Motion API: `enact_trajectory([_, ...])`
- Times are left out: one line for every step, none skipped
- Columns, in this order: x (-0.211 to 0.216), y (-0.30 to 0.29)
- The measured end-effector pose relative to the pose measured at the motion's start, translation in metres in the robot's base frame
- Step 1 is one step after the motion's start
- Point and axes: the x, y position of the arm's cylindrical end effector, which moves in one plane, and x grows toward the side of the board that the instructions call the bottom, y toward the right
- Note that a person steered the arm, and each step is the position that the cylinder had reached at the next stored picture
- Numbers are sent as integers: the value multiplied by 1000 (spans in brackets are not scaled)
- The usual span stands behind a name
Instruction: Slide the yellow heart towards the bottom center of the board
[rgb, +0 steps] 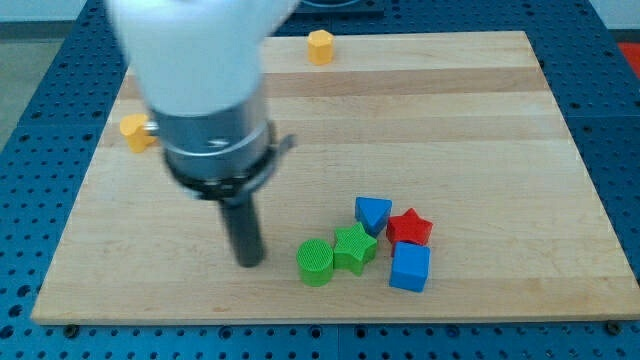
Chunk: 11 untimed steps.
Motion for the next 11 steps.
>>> enact_trajectory([-3, -99])
enact_trajectory([-33, -186])
enact_trajectory([-37, -187])
enact_trajectory([-41, -188])
enact_trajectory([-72, -188])
enact_trajectory([-118, -187])
enact_trajectory([-154, -178])
enact_trajectory([-155, -134])
enact_trajectory([-155, -82])
enact_trajectory([-148, -113])
enact_trajectory([-159, -187])
